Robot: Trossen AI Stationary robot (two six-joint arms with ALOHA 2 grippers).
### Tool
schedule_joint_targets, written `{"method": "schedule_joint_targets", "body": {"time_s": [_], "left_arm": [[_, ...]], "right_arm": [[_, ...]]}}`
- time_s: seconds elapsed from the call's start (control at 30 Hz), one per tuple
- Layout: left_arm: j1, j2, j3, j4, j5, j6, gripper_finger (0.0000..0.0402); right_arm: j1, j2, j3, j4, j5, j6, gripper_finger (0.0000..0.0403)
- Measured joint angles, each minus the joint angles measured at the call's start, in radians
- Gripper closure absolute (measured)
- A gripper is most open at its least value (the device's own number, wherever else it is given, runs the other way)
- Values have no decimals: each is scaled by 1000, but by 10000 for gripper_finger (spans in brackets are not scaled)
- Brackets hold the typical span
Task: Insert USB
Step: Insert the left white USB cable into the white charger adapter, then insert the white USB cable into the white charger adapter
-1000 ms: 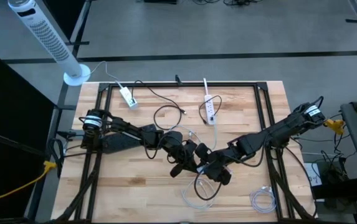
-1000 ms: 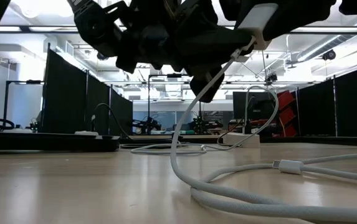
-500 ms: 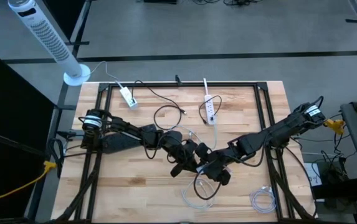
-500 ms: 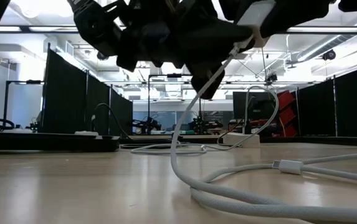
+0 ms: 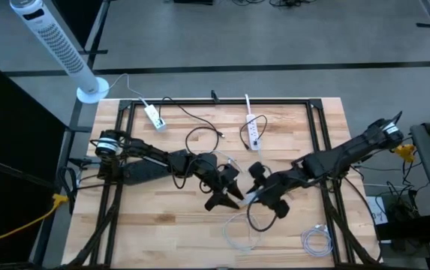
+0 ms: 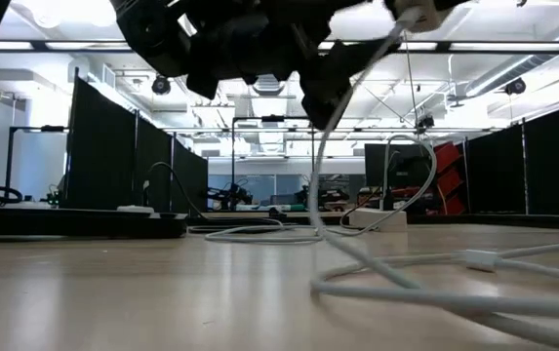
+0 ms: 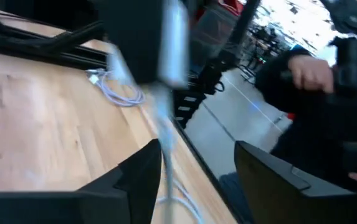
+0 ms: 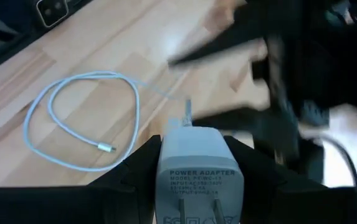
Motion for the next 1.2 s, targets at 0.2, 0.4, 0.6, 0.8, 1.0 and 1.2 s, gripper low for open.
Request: {"method": "schedule_joint_targets", "body": {"time_s": [0.2, 0.4, 0.6, 0.8, 1.0, 1.2], "left_arm": [[-22, -1, -2, -7, -17, 123, 206], [-59, -1, -3, -12, -114, 244, 223], [-82, -1, -5, -31, -124, 256, 243], [-127, -1, -5, -14, -248, 286, 260], [-140, 0, -5, 83, -277, 294, 275], [-141, 0, -5, 154, -278, 294, 286]], "right_arm": [[57, -54, 0, -205, 9, 316, 262], [204, -39, -12, -322, -50, 703, 262], [421, -15, -20, -319, -77, 1083, 262], [633, 30, -22, -313, -78, 1540, 262], [748, 121, -23, -313, -106, 2000, 262], [769, 250, -23, -311, -154, 2251, 262]]}}
